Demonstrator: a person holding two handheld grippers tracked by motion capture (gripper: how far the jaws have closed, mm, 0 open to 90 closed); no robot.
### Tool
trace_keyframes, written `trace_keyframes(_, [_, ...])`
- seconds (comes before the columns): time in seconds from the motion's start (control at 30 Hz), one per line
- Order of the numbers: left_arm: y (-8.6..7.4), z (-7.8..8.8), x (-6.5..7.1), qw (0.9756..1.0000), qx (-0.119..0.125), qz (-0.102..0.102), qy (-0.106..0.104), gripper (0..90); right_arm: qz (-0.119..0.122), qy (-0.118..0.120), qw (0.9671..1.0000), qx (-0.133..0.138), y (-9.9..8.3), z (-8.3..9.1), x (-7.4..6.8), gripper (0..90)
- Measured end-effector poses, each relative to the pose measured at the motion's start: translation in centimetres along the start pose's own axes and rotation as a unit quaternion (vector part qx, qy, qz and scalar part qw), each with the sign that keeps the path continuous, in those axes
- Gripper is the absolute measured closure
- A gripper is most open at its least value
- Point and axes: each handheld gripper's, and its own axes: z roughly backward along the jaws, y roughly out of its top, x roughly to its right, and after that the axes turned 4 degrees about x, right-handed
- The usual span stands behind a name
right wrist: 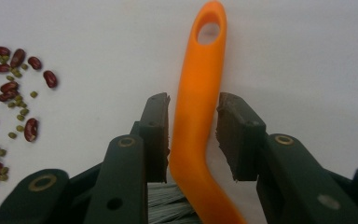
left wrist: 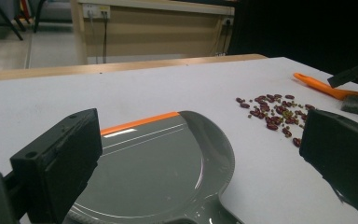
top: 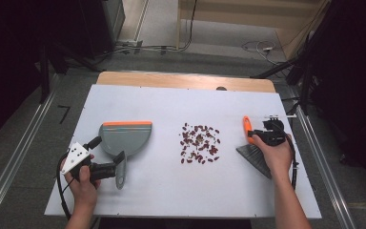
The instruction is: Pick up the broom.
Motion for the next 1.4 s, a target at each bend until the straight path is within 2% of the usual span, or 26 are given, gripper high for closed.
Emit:
trace_keyframes(0.13, [0.0, 0.0, 0.0, 1.0000, 0.000, -0.001, 0.000, 0.0, 0.000, -0.004, 0.9999, -0.017, -0.3, -0.5, -0.1, 62.9])
trace_keyframes(0.27, [0.0, 0.1, -0.2, 1.0000, 0.000, 0.000, 0.002, 0.0, 0.002, -0.007, 0.9999, -0.015, -0.8, -0.8, -0.2, 64.5])
trace_keyframes(0.43, [-0.1, 0.1, -0.1, 1.0000, -0.004, -0.003, 0.003, 0.0, -0.010, 0.022, 0.9991, -0.035, -1.1, -0.5, -0.3, 68.2])
trace_keyframes(0.57, [-0.1, 0.0, -0.1, 1.0000, -0.006, -0.004, 0.003, 0.0, 0.003, 0.006, 0.9993, -0.037, -1.1, -0.6, -0.8, 68.5])
trace_keyframes(0.63, [-0.1, 0.0, 0.0, 1.0000, -0.005, -0.004, 0.002, 0.0, 0.004, 0.001, 0.9995, -0.032, -1.2, -0.6, -1.0, 68.9])
trace_keyframes(0.8, [0.1, 0.0, 0.2, 1.0000, -0.003, -0.008, 0.001, 0.0, -0.022, 0.037, 0.9991, -0.007, -1.8, -0.3, 0.0, 70.1])
trace_keyframes(0.9, [0.2, 0.1, 0.2, 1.0000, -0.002, -0.008, 0.001, 0.0, -0.023, 0.038, 0.9988, 0.018, -2.2, 0.4, -0.2, 71.2])
trace_keyframes(0.97, [0.2, 0.1, 0.3, 1.0000, 0.000, -0.008, 0.001, 0.0, -0.014, 0.033, 0.9987, 0.037, -2.4, 0.9, -0.4, 72.1])
trace_keyframes(1.0, [0.2, 0.1, 0.4, 1.0000, 0.000, -0.009, 0.001, 0.0, -0.011, 0.035, 0.9984, 0.044, -2.4, 1.2, -0.5, 74.1])
trace_keyframes(1.03, [0.3, 0.1, 0.4, 0.9999, 0.001, -0.010, 0.000, 0.0, -0.003, 0.020, 0.9981, 0.058, -2.5, 1.7, -0.7, 89.4])
trace_keyframes(1.07, [0.3, 0.2, 0.5, 0.9999, -0.001, -0.011, 0.000, 0.0, 0.002, 0.001, 0.9973, 0.074, -2.5, 2.3, -0.8, 89.4])
trace_keyframes(1.13, [0.3, 0.3, 0.6, 0.9999, 0.001, -0.013, -0.001, 0.0, 0.027, 0.001, 0.9982, 0.053, -2.3, 2.6, -1.0, 89.3])
trace_keyframes(1.17, [0.4, 0.3, 0.6, 0.9999, 0.002, -0.012, -0.001, 0.0, 0.033, 0.014, 0.9989, 0.031, -2.3, 2.4, -1.0, 89.1])
trace_keyframes(1.2, [0.4, 0.3, 0.6, 0.9999, 0.003, -0.010, -0.001, 0.0, 0.036, 0.022, 0.9988, 0.026, -2.4, 2.3, -1.0, 89.0])
trace_keyframes(1.23, [0.4, 0.3, 0.6, 0.9999, 0.003, -0.010, -0.001, 0.0, 0.036, 0.022, 0.9983, 0.040, -2.7, 2.5, -1.0, 88.8])
trace_keyframes(1.27, [0.5, 0.4, 0.6, 0.9999, 0.004, -0.012, -0.001, 0.0, 0.035, 0.031, 0.9977, 0.049, -2.7, 2.6, -0.9, 86.1])
trace_keyframes(1.3, [0.5, 0.4, 0.6, 0.9999, 0.004, -0.012, -0.001, 0.0, 0.035, 0.034, 0.9974, 0.053, -2.7, 2.6, -0.9, 76.4])
trace_keyframes(1.33, [0.5, 0.4, 0.7, 0.9999, 0.004, -0.012, 0.000, 0.0, 0.036, 0.026, 0.9976, 0.054, -2.5, 2.6, -1.1, 68.5])
trace_keyframes(1.4, [0.4, 0.3, 0.6, 0.9999, 0.004, -0.011, -0.001, 0.0, 0.044, 0.017, 0.9976, 0.050, -2.2, 2.4, -1.4, 64.1])
